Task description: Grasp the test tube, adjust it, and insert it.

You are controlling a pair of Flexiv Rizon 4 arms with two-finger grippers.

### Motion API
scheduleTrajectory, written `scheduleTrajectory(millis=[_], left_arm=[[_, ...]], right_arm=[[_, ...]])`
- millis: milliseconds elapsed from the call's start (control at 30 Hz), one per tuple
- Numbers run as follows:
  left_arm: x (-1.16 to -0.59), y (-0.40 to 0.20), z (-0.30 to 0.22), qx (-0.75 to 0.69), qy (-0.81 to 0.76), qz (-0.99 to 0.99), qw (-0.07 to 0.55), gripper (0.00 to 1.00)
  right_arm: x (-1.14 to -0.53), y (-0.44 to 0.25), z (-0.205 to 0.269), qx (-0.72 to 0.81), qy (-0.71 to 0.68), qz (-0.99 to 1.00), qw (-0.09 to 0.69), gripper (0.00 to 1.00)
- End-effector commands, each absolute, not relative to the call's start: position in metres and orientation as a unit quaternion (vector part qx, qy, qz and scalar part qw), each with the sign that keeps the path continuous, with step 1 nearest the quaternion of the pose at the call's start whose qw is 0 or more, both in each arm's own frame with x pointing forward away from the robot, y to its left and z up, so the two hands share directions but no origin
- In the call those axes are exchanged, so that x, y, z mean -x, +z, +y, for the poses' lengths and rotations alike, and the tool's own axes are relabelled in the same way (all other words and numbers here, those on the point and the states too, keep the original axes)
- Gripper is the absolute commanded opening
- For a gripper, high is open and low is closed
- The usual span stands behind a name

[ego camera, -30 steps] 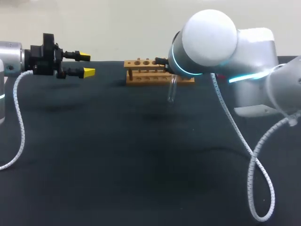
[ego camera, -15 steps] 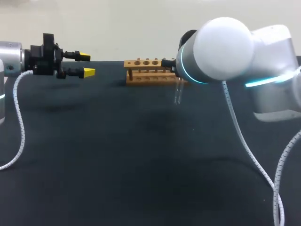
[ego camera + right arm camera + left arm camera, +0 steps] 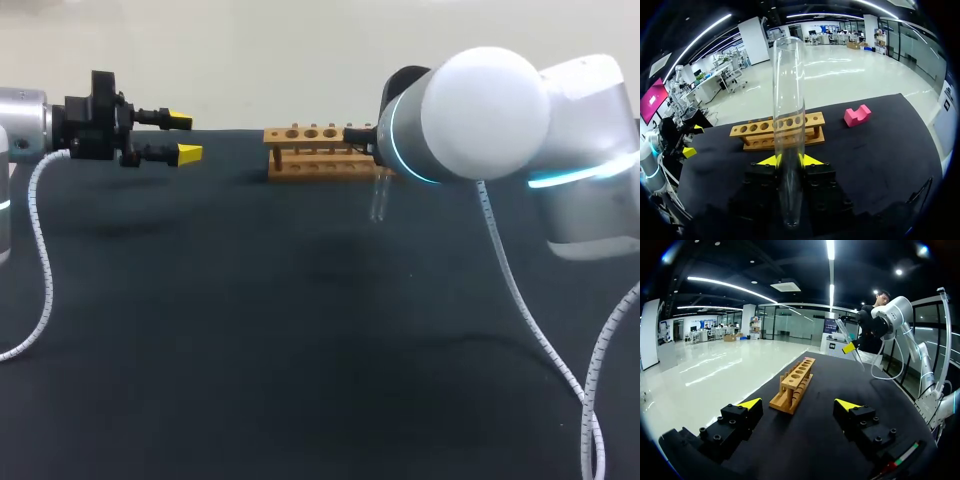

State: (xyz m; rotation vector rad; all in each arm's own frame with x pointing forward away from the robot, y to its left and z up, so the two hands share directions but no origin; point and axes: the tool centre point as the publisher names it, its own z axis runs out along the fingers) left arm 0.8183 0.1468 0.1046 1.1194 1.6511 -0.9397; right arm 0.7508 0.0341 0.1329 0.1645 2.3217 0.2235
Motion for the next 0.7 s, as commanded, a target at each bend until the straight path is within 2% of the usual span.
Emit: scheduleTrajectory(millis=[33,700], left_arm=[[-0.816,0.104,0.147,-0.452,-0.379,0.668,0.454,1.0],[-0.816,0.104,0.147,-0.452,-0.379,0.668,0.454,1.0]], right_arm=[[-0.75,0.131,0.034,-0.065,0.089,0.912,0.395,0.0],[-0.797,0.166,0.028,-0.064,0.049,0.812,0.578,0.0]])
